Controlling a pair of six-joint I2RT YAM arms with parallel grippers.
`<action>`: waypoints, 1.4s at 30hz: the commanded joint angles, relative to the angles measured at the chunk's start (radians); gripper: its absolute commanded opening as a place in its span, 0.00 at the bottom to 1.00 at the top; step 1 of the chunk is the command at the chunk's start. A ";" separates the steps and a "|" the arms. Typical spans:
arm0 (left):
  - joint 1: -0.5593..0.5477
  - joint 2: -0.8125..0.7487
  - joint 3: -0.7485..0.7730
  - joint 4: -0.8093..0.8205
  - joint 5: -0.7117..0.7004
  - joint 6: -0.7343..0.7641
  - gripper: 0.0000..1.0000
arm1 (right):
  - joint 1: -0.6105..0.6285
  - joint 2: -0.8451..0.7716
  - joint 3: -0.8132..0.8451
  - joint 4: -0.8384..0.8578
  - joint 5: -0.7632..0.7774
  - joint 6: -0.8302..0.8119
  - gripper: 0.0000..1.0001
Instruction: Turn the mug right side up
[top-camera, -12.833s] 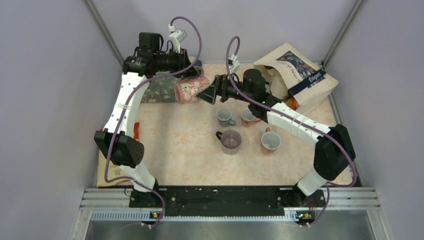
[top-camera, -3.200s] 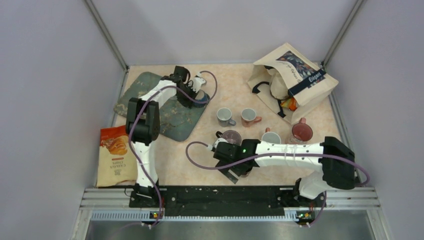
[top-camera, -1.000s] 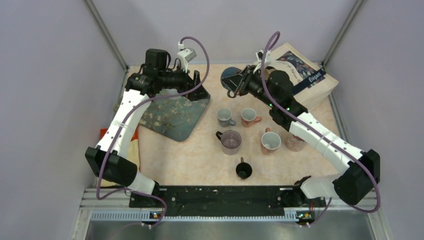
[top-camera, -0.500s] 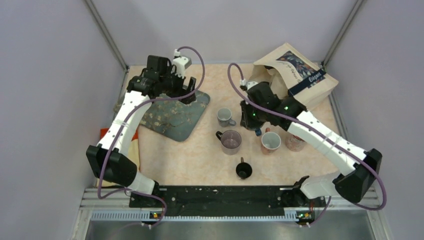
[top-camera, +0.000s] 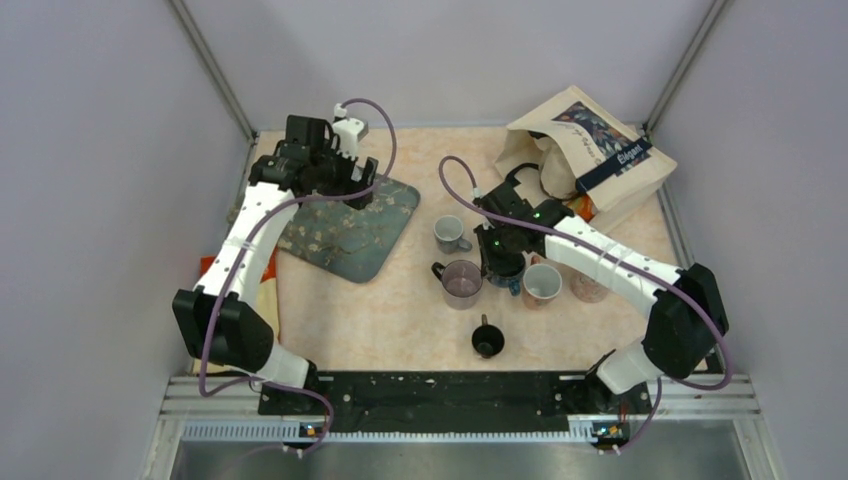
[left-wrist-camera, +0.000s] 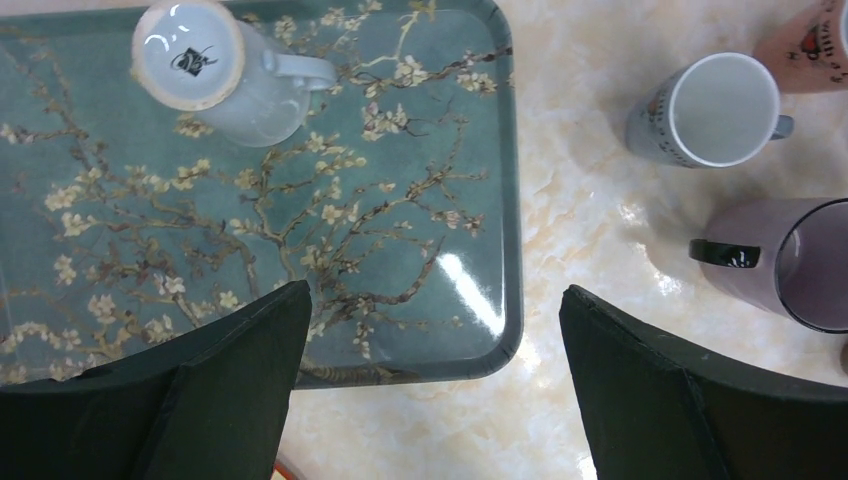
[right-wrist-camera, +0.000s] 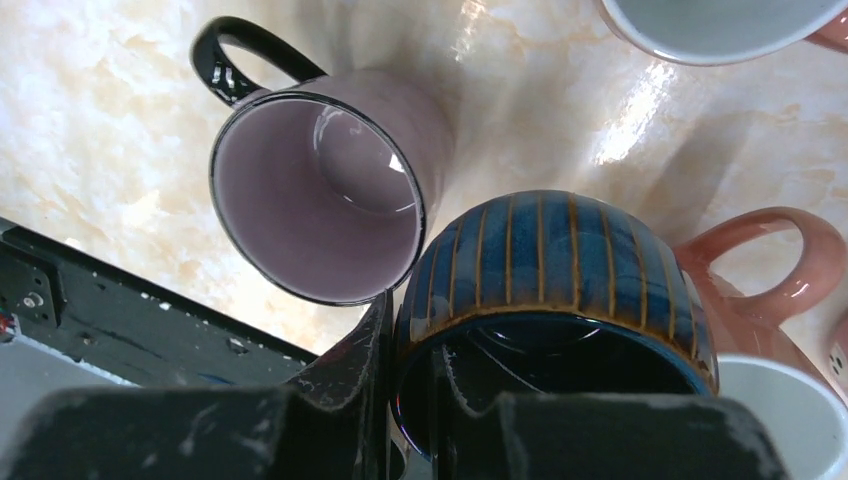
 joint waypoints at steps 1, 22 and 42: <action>0.031 0.004 -0.001 0.042 -0.028 0.011 0.99 | -0.034 0.008 -0.032 0.106 -0.056 0.021 0.00; 0.086 0.112 0.006 0.101 -0.112 0.006 0.99 | -0.116 0.053 -0.141 0.211 0.000 0.020 0.00; 0.086 0.322 0.201 0.041 -0.109 -0.003 0.99 | -0.076 -0.015 -0.060 0.193 -0.008 0.026 0.00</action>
